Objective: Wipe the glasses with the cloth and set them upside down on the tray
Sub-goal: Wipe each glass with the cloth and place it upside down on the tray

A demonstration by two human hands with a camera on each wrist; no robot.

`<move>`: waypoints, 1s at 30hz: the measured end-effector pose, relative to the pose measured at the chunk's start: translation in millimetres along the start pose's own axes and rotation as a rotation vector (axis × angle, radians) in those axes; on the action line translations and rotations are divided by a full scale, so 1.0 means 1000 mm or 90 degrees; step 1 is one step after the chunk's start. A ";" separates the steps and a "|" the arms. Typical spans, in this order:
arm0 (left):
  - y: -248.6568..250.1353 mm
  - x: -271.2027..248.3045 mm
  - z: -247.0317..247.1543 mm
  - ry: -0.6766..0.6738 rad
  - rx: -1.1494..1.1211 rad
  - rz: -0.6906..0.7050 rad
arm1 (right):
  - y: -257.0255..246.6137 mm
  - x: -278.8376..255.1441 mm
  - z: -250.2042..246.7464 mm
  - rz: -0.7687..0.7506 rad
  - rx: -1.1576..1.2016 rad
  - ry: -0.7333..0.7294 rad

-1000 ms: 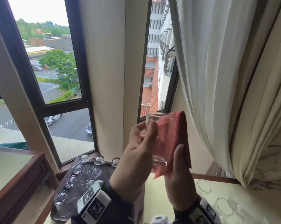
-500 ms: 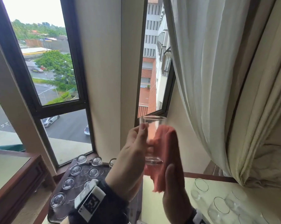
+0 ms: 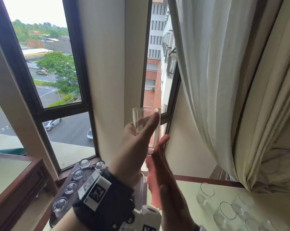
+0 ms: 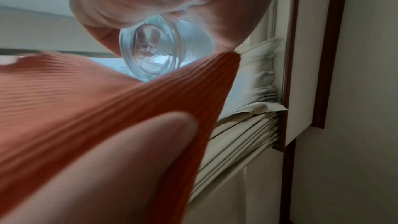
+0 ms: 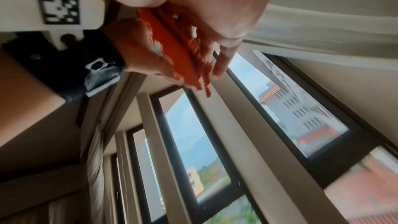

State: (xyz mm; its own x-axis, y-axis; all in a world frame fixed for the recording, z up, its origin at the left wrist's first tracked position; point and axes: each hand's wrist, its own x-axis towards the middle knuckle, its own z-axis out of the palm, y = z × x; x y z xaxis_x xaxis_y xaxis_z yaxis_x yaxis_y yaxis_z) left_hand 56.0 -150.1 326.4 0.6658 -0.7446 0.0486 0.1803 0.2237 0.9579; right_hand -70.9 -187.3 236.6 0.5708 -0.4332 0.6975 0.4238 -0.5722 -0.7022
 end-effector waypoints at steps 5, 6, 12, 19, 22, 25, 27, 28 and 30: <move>0.011 -0.006 -0.005 0.000 0.097 0.143 | 0.012 -0.003 0.009 0.454 0.081 0.192; 0.010 -0.008 -0.005 -0.014 0.113 0.161 | 0.015 0.003 0.010 0.476 0.100 0.242; -0.003 -0.016 -0.011 -0.092 0.179 0.220 | 0.000 0.042 -0.001 0.454 0.528 0.313; -0.006 -0.019 -0.032 0.022 0.318 0.249 | -0.018 0.052 -0.019 0.312 0.483 0.369; -0.011 -0.022 -0.036 -0.018 0.273 0.206 | -0.026 0.058 -0.022 0.272 0.203 0.232; -0.018 -0.025 -0.036 -0.038 0.213 0.201 | -0.031 0.064 -0.024 0.233 0.198 0.235; -0.022 -0.026 -0.037 -0.048 0.189 0.212 | -0.035 0.073 -0.029 0.173 0.143 0.148; -0.022 -0.027 -0.038 -0.051 0.187 0.224 | -0.035 0.074 -0.034 0.138 0.131 0.150; -0.022 -0.029 -0.039 -0.052 0.192 0.253 | -0.038 0.078 -0.045 0.096 0.025 0.215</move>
State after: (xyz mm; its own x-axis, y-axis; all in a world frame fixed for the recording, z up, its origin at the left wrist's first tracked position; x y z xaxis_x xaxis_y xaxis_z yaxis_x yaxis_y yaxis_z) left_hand 60.9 -109.2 293.1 0.5798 -0.6877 0.4369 -0.3014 0.3171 0.8992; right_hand -74.3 -230.8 323.8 0.3676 -0.7191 0.5897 0.3829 -0.4608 -0.8006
